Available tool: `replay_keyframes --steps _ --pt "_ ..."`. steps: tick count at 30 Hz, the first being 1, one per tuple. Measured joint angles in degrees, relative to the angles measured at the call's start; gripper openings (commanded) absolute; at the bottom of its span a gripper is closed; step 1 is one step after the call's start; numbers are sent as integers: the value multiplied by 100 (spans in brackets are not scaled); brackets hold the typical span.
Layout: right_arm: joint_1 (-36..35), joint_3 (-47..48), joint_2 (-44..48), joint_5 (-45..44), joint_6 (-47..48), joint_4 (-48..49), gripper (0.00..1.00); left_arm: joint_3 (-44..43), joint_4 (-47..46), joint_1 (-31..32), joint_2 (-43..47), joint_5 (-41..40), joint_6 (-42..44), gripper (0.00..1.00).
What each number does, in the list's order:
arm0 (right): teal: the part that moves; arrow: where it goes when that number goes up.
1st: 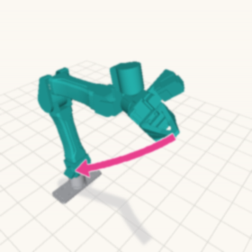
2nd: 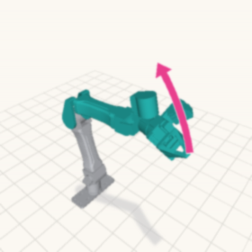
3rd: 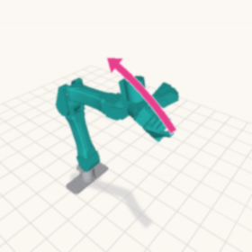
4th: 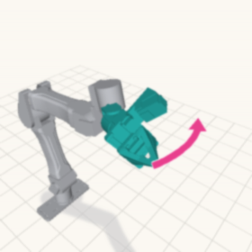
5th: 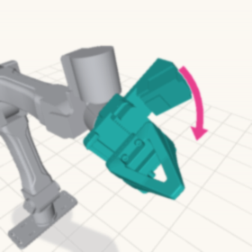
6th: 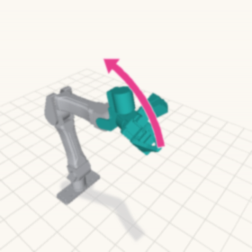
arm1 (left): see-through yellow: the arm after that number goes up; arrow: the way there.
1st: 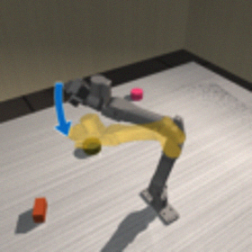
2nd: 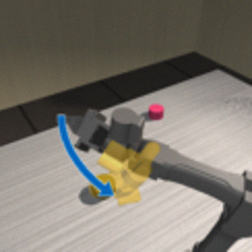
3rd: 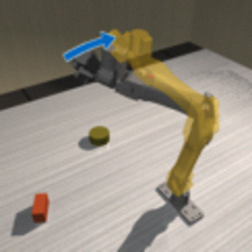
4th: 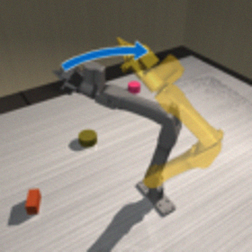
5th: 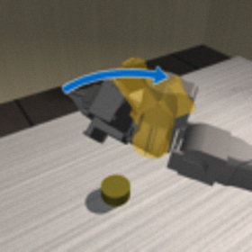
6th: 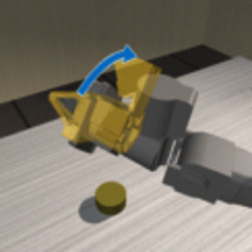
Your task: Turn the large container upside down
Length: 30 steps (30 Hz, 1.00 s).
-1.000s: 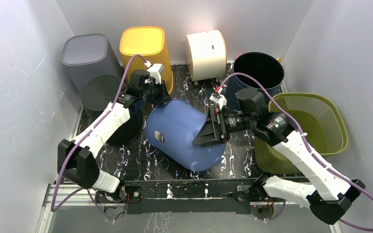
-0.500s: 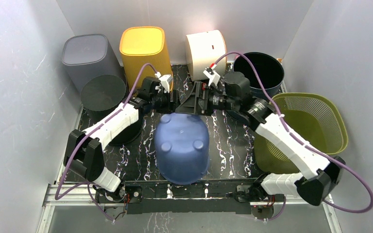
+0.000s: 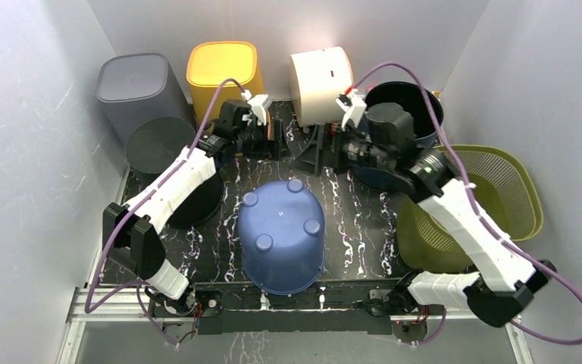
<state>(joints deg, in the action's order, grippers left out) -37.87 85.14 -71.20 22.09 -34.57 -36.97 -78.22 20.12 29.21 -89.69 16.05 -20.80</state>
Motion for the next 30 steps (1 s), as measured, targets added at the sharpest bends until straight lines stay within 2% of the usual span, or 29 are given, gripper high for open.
replay_keyframes --steps 6,10,13,17,21,24,30 --pt "4 -214 1161 79 739 -1180 97 -1093 476 0 120 -157 179 83" --pt "4 -1080 1775 496 916 -1827 96 -1764 789 0 485 -160 341 86" --pt "4 -1919 1958 981 848 -1939 96 -1961 984 0 1110 -136 466 88" --pt "-59 -2918 1987 1513 374 -1484 97 -1961 1305 0 2068 -26 525 88" --pt "-181 -3222 1908 1521 -179 -732 98 -1801 1725 0 2804 372 476 83" --pt "-205 -3209 1624 1209 -581 0 98 -1685 2212 0 3045 774 439 81" --pt "-214 -3086 634 -127 -1488 1497 98 -1394 3093 0 3084 1189 422 82"
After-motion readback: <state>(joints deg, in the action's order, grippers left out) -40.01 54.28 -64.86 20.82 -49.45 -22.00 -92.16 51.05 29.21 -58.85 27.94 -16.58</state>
